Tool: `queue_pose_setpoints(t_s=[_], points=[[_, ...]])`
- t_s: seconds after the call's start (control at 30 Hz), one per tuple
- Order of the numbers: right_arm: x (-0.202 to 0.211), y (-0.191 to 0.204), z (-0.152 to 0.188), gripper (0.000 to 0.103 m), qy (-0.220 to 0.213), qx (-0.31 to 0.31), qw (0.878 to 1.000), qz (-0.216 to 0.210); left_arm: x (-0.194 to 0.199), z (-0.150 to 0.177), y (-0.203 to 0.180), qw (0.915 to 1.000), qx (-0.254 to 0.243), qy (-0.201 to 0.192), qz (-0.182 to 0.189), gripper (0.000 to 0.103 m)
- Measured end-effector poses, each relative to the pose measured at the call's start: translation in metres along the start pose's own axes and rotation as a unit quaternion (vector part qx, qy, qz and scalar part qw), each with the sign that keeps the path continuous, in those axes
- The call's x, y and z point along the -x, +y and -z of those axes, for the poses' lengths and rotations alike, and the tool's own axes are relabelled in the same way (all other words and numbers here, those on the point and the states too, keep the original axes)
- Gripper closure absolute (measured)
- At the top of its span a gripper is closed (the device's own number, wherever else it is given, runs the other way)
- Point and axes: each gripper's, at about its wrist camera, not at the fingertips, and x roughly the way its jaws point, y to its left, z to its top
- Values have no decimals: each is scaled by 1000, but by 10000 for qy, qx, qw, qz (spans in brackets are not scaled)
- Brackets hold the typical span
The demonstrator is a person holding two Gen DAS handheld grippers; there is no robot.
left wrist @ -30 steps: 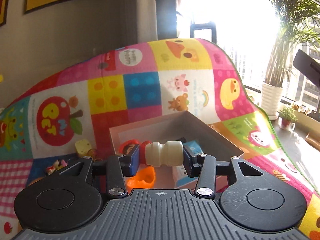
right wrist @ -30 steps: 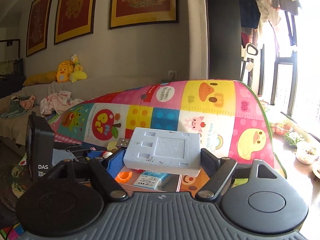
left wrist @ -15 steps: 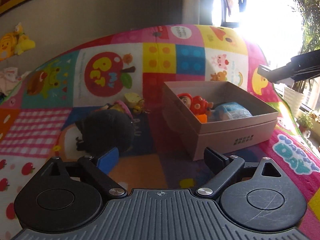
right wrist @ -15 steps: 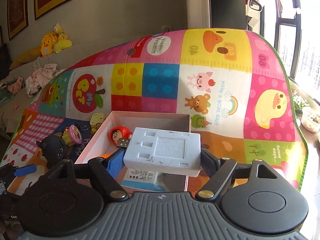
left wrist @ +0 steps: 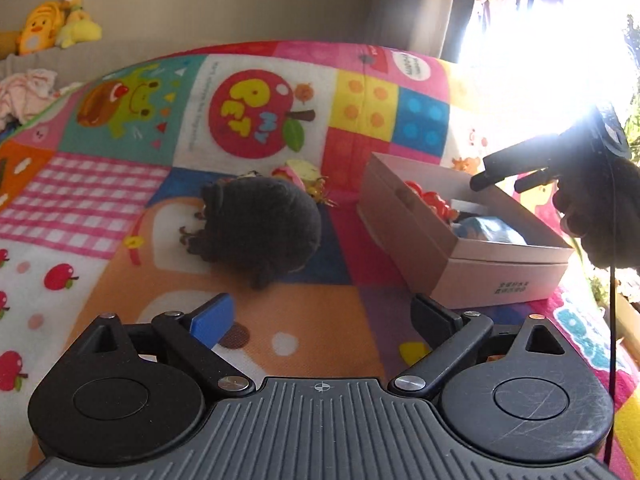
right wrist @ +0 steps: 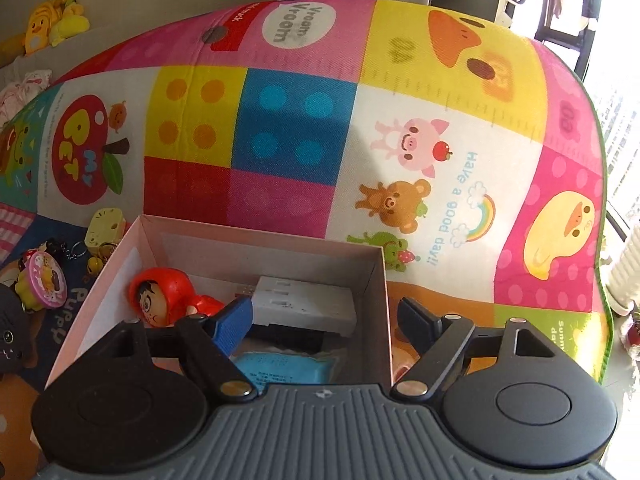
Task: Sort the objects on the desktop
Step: 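Carry the hub and bottle over the pink box and open both tools, then move the right tool to the yellow keychain toy and close on it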
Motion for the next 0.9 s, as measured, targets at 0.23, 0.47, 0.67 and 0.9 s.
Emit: queue_pose_setpoints(t_s=[0.23, 0.47, 0.67, 0.9], points=[[32, -26, 63, 25, 131, 203, 9989, 401, -14, -3, -46, 9939, -448, 273, 969, 3], [42, -21, 74, 26, 1, 229, 9997, 37, -56, -14, -79, 9885, -718, 423, 1264, 3], [46, -20, 76, 39, 26, 143, 9977, -669, -63, -14, -86, 9872, -834, 458, 1281, 2], [62, -8, 86, 33, -6, 262, 9968, -761, -40, -5, -84, 9857, -734, 502, 1431, 2]])
